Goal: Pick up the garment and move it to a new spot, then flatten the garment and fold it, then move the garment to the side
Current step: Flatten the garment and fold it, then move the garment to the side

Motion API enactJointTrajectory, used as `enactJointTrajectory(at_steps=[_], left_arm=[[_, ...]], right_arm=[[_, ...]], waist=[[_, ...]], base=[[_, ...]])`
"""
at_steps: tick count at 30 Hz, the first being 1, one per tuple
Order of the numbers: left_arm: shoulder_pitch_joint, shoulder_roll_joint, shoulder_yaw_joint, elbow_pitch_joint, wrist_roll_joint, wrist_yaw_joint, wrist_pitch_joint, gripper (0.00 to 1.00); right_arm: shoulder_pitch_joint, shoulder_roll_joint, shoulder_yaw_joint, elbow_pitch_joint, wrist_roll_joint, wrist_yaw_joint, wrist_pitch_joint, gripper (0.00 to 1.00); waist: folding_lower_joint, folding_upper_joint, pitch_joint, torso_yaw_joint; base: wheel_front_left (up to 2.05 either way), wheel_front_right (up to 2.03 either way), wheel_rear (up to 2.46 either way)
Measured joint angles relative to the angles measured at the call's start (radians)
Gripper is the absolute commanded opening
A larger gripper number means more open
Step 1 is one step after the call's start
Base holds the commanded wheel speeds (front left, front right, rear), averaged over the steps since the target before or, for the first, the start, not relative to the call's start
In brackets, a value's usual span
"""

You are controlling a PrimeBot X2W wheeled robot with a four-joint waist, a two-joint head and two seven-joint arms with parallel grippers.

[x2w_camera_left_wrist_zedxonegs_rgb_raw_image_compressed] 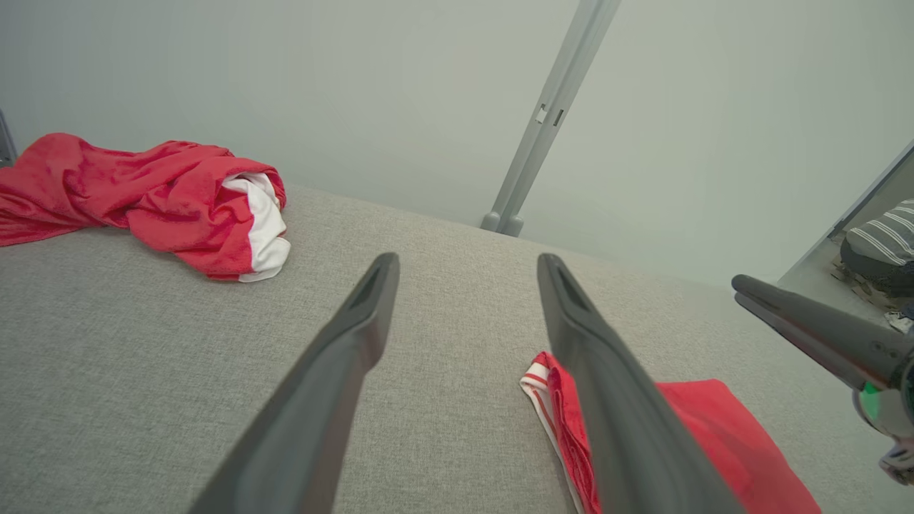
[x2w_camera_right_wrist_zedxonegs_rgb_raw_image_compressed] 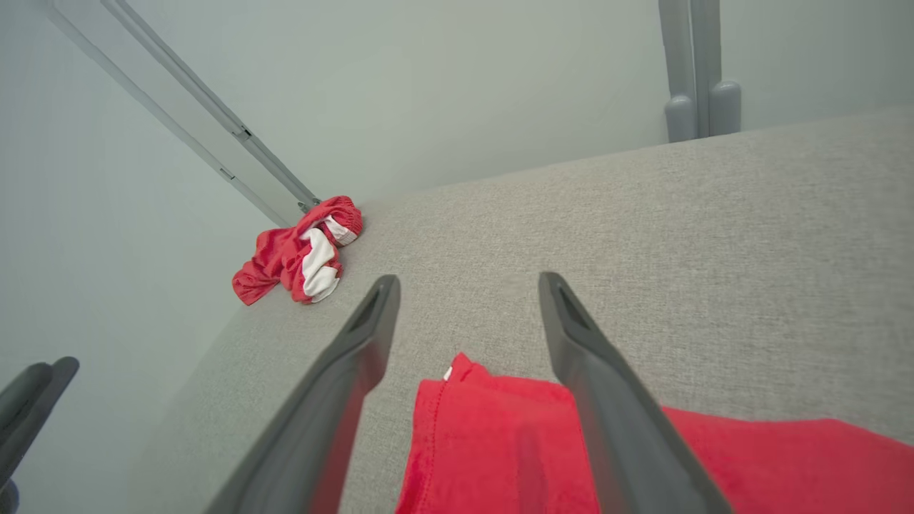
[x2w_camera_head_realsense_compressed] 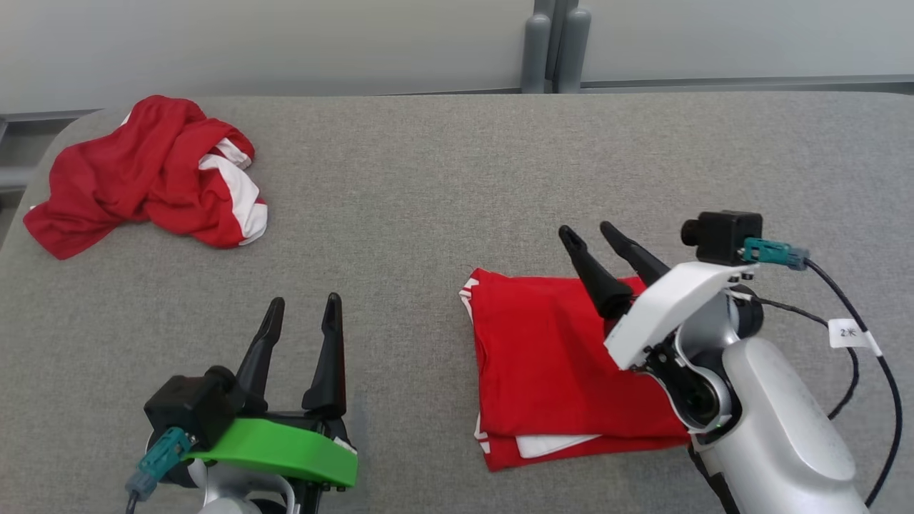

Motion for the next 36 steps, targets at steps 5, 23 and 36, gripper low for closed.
enactJointTrajectory(at_steps=[5, 23, 36], left_arm=[[0.002, 0.003, -0.01, -0.002, 0.019, 0.017, 0.0, 1.0], [-0.007, 0.012, -0.022, -0.002, 0.037, 0.03, 0.002, 1.0], [-0.025, 0.013, -0.022, -0.001, 0.041, 0.03, 0.0, 1.0]], right_arm=[[0.055, -0.034, -0.066, -0.061, -0.034, 0.0, 0.044, 1.0], [0.172, -0.19, -0.138, -0.091, -0.057, 0.0, 0.221, 1.0], [0.151, -0.213, -0.137, 0.062, -0.047, 0.0, 0.25, 1.0]], waist=[[0.0, 0.0, -0.003, -0.026], [0.0, 0.0, 0.023, -0.073], [0.0, 0.0, 0.06, -0.009]], base=[[0.0, 0.0, 0.0], [0.0, 0.0, 0.0], [0.0, 0.0, 0.0]])
